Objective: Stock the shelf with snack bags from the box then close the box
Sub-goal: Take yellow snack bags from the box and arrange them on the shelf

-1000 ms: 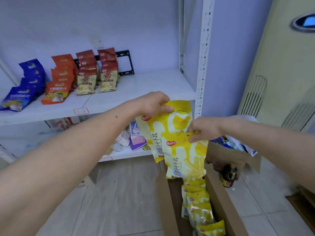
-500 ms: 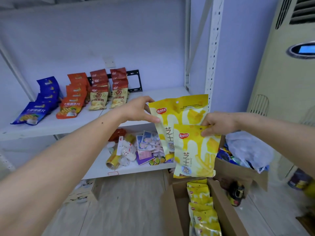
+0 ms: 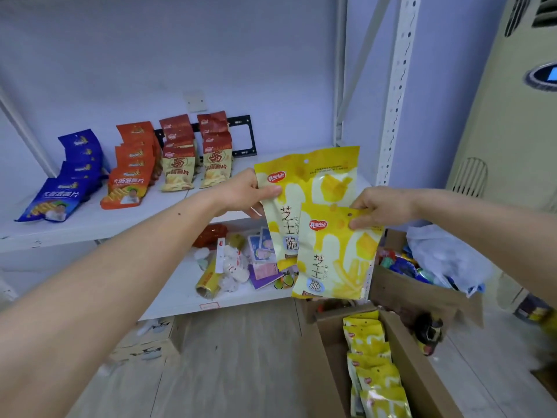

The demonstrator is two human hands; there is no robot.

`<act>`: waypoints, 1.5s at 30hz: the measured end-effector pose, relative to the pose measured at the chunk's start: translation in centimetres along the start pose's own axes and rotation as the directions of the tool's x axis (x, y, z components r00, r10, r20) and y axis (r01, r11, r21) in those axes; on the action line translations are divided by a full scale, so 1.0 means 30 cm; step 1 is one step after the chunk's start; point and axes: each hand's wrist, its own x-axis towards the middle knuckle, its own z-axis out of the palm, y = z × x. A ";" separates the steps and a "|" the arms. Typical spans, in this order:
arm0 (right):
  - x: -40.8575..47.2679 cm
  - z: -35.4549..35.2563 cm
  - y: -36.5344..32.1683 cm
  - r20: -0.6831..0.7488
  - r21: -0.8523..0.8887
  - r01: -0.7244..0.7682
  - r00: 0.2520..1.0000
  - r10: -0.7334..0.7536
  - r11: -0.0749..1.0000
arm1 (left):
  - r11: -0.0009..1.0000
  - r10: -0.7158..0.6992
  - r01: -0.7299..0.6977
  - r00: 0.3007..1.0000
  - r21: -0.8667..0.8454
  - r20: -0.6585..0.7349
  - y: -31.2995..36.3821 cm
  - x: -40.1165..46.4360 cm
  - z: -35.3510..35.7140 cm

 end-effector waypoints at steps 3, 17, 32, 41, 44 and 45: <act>0.063 -0.003 -0.007 0.019 -0.032 -0.017 1.000 0.017 0.999 | 1.000 -0.024 0.024 0.999 0.003 -0.032 -0.059 0.030 -0.055; 0.669 -0.279 -0.017 -0.012 -0.175 0.011 1.000 -0.014 0.985 | 0.998 -0.068 0.070 0.960 -0.002 -0.270 -0.281 0.460 -0.448; 1.228 -0.498 0.063 -0.082 -0.340 -0.063 0.996 0.037 0.938 | 0.995 -0.002 0.038 0.934 0.094 -0.358 -0.538 1.034 -0.746; 1.467 -0.594 0.176 -0.213 -0.310 -0.198 0.968 0.135 0.930 | 0.995 0.032 0.002 0.947 0.104 -0.320 -0.669 1.365 -0.865; 1.531 -0.603 0.229 -0.242 -0.329 -0.257 0.953 0.182 0.909 | 0.994 0.049 -0.014 0.948 0.111 -0.315 -0.692 1.460 -0.863; 1.552 -0.606 0.248 -0.250 -0.336 -0.270 0.949 0.191 0.902 | 0.993 0.047 -0.009 0.947 0.120 -0.317 -0.700 1.492 -0.860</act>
